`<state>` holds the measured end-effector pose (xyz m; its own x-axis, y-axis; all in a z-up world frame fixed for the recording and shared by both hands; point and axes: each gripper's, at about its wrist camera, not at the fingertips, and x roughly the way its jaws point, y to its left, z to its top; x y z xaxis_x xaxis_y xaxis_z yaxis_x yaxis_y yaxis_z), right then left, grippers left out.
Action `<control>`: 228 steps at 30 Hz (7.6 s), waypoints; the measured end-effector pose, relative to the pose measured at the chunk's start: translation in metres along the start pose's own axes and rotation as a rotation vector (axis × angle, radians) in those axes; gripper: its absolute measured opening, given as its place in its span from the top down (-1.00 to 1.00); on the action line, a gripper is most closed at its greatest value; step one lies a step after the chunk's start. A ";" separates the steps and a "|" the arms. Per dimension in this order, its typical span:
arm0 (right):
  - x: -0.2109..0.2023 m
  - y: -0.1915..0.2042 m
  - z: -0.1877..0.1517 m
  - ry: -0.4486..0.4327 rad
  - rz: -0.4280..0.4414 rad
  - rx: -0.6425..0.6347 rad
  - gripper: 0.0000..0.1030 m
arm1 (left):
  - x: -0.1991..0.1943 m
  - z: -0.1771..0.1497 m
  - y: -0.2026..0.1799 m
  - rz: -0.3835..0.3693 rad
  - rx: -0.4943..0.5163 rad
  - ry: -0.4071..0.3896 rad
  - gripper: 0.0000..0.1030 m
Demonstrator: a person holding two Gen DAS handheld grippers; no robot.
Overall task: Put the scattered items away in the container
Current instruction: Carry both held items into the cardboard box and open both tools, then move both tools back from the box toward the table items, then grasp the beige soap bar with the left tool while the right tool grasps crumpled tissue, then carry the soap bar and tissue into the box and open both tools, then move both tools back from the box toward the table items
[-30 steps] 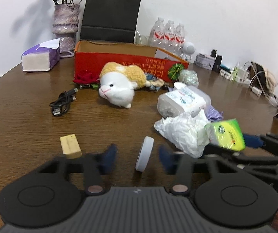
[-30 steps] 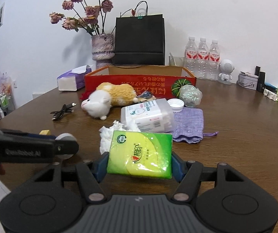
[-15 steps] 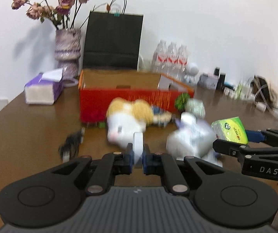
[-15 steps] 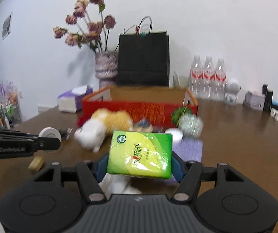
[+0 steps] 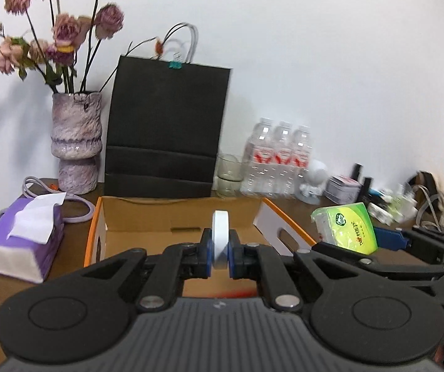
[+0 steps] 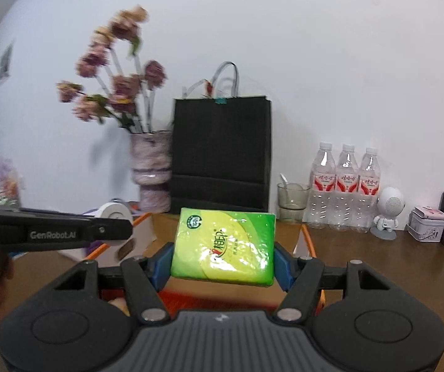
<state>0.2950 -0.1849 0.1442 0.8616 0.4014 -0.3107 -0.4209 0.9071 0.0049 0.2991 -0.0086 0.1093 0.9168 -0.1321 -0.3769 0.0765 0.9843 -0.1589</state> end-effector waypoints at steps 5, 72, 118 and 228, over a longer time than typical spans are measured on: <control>0.066 -0.016 0.010 0.086 0.008 0.037 -0.23 | 0.056 0.009 0.018 0.067 -0.047 0.085 0.81; -0.123 0.022 -0.093 0.184 0.058 -0.023 -1.00 | -0.166 -0.119 0.051 0.203 0.036 0.094 -1.00; -0.125 0.079 -0.162 0.241 0.060 0.007 0.51 | -0.163 -0.187 0.039 0.202 -0.040 0.198 0.53; -0.003 0.019 -0.011 0.175 0.039 -0.021 -1.00 | -0.054 -0.038 0.019 0.237 0.008 -0.027 -1.00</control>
<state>0.2816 -0.1703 0.1347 0.7824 0.4067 -0.4717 -0.4608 0.8875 0.0008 0.2365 0.0128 0.0920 0.9197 0.1060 -0.3780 -0.1390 0.9884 -0.0612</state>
